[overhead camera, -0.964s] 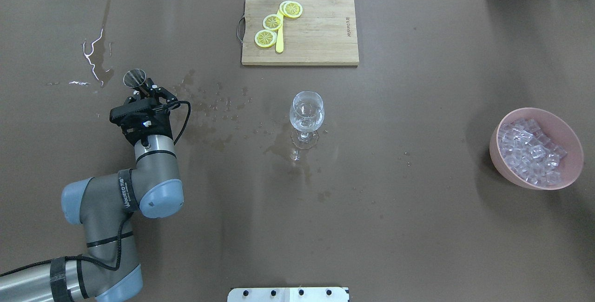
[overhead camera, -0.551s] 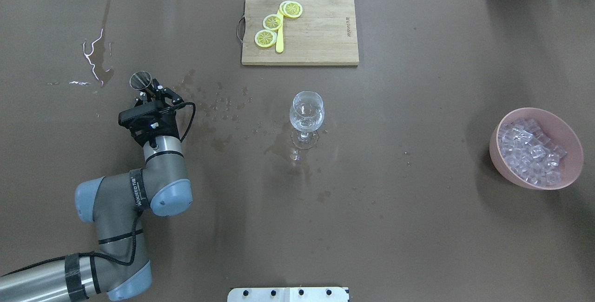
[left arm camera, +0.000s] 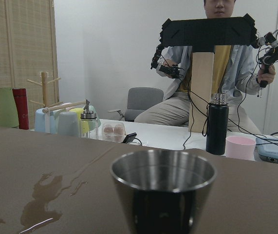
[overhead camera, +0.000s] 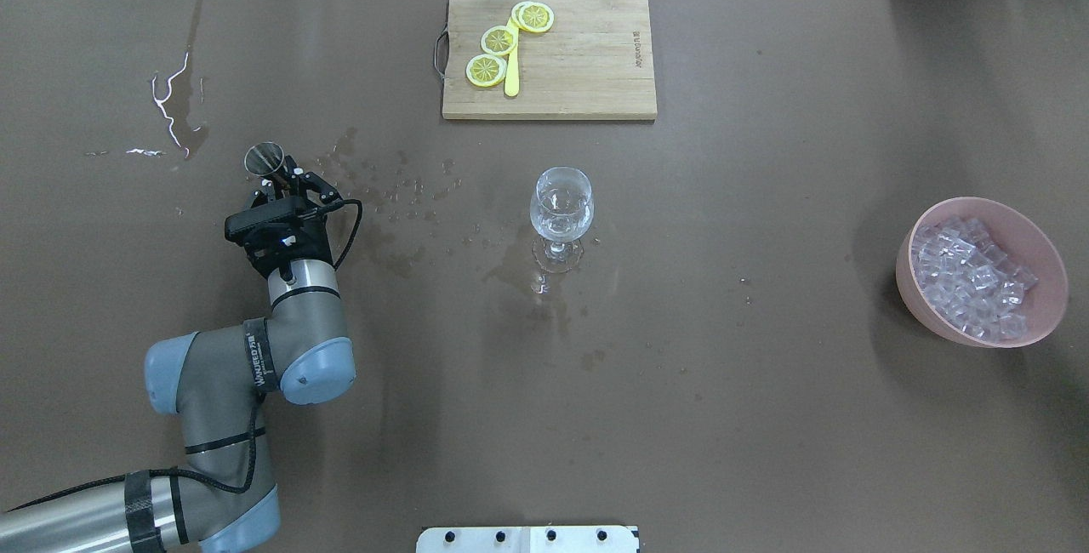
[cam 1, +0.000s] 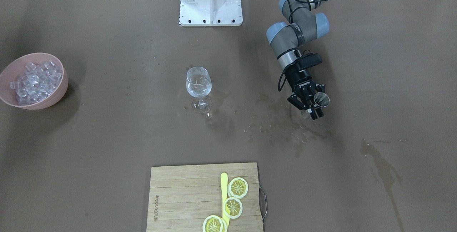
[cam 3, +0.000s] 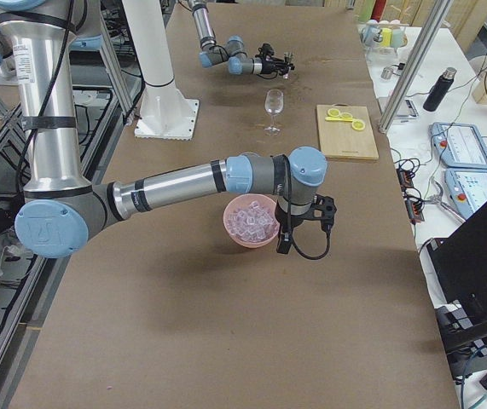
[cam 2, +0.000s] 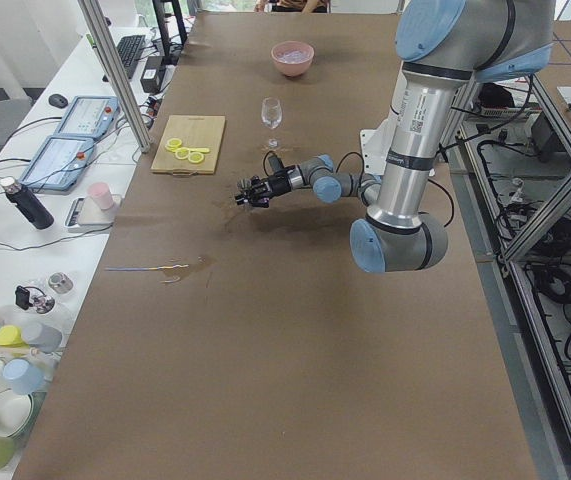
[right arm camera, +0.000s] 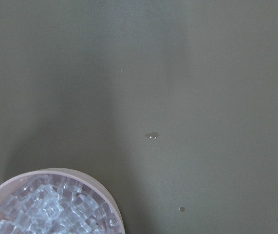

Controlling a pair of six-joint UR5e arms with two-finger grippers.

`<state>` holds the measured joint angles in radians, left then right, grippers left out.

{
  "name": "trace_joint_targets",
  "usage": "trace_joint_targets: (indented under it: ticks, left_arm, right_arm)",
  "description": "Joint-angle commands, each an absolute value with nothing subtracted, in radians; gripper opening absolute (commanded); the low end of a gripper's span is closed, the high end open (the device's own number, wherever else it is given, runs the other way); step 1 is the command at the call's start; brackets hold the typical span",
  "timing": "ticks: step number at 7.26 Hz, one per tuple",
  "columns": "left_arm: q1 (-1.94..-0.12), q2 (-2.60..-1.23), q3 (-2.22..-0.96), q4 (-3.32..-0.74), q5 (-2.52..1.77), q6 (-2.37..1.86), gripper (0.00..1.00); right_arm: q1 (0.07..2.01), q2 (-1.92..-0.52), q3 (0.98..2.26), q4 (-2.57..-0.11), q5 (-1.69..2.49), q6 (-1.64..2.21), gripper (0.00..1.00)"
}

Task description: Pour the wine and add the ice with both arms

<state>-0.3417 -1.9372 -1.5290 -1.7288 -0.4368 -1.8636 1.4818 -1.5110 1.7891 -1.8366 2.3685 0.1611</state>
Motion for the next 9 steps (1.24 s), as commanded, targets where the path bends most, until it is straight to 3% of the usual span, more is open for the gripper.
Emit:
trace_joint_targets:
  ticks: [1, 2, 3, 4, 5, 6, 7, 9]
  left_arm:
    - [-0.337, -1.937, -1.523, -1.73, -0.436, -1.865, 0.0]
    - [-0.336, -1.947, -1.523, -1.73, -0.436, -1.865, 0.2]
    - [-0.334, -1.947, -1.517, -1.73, -0.436, -1.865, 0.52]
    - [-0.334, -1.947, -1.516, -1.73, -0.436, -1.865, 0.64]
    - [-0.334, -1.947, -1.516, -1.73, -0.436, -1.865, 0.66]
    - [-0.334, -1.948, -1.52, -1.73, -0.436, -1.865, 0.76]
    - [-0.336, -1.947, -1.529, -1.73, -0.437, -1.864, 0.99]
    - [-0.336, -1.915, -1.632, -1.724, -0.512, -1.833, 0.99]
  right_arm:
    - [1.482, -1.511, 1.79, -1.836, 2.368, 0.161, 1.0]
    - [1.482, -1.511, 1.79, -1.836, 2.368, 0.161, 1.0]
    - [1.482, -1.511, 1.789, -1.838, 2.368, 0.161, 1.0]
    - [1.482, -1.511, 1.787, -1.838, 2.368, 0.16, 1.0]
    - [1.482, -1.511, 1.786, -1.838, 2.368, 0.16, 1.0]
    - [1.482, -1.511, 1.786, -1.838, 2.368, 0.16, 1.0]
    - [1.482, -1.511, 1.784, -1.836, 2.368, 0.16, 1.0]
    - [1.482, -1.511, 1.787, -1.836, 2.368, 0.16, 1.0]
